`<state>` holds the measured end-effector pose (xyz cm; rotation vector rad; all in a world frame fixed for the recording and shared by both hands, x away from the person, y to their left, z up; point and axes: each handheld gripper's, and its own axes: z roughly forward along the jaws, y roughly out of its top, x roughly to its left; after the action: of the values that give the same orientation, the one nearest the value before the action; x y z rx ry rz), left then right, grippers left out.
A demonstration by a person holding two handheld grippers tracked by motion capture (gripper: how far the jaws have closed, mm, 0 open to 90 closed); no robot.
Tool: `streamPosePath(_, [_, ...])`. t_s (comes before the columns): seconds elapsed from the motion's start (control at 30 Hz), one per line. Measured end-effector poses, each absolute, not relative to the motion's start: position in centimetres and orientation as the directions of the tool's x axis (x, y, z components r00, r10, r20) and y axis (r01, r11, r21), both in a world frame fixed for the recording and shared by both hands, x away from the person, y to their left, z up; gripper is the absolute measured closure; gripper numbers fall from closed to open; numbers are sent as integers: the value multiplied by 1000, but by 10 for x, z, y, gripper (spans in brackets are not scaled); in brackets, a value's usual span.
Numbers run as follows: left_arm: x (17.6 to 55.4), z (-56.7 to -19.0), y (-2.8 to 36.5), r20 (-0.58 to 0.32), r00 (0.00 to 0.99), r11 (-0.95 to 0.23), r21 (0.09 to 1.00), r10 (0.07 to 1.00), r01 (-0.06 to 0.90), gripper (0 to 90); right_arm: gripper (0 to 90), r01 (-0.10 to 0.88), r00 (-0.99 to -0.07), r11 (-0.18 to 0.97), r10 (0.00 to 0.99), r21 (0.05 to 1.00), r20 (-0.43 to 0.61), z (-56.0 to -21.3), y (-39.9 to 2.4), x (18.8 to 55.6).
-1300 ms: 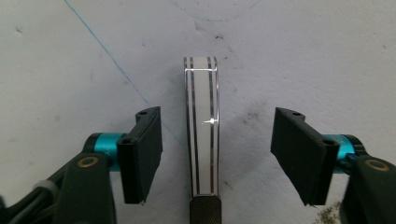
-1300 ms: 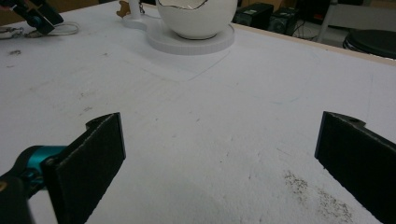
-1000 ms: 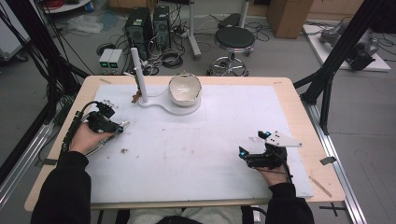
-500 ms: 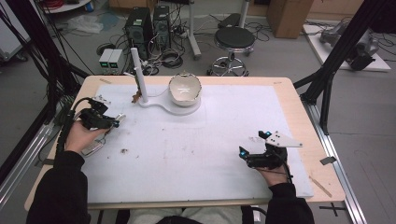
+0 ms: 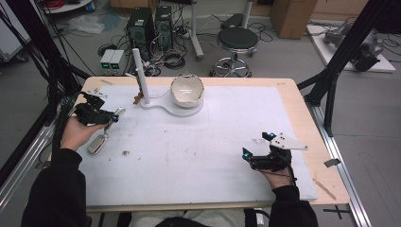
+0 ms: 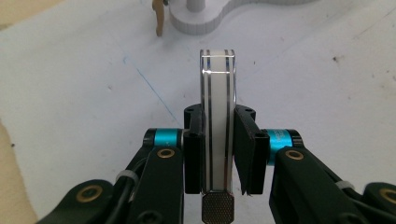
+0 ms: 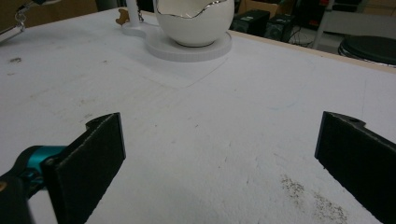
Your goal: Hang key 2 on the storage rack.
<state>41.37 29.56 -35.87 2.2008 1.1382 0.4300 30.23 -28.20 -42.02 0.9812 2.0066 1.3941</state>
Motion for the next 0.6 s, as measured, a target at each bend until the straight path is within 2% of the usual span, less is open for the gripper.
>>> streamPosePath(0.47, [408, -308, 311, -20, 509, -306, 778, 860, 548, 747, 7, 250, -603, 185, 798, 950, 3, -417, -284, 299])
streamPosePath(0.6, [408, -294, 312, -9, 512, -309, 788, 859, 532, 747, 7, 249, -602, 186, 799, 950, 1, -417, -284, 299])
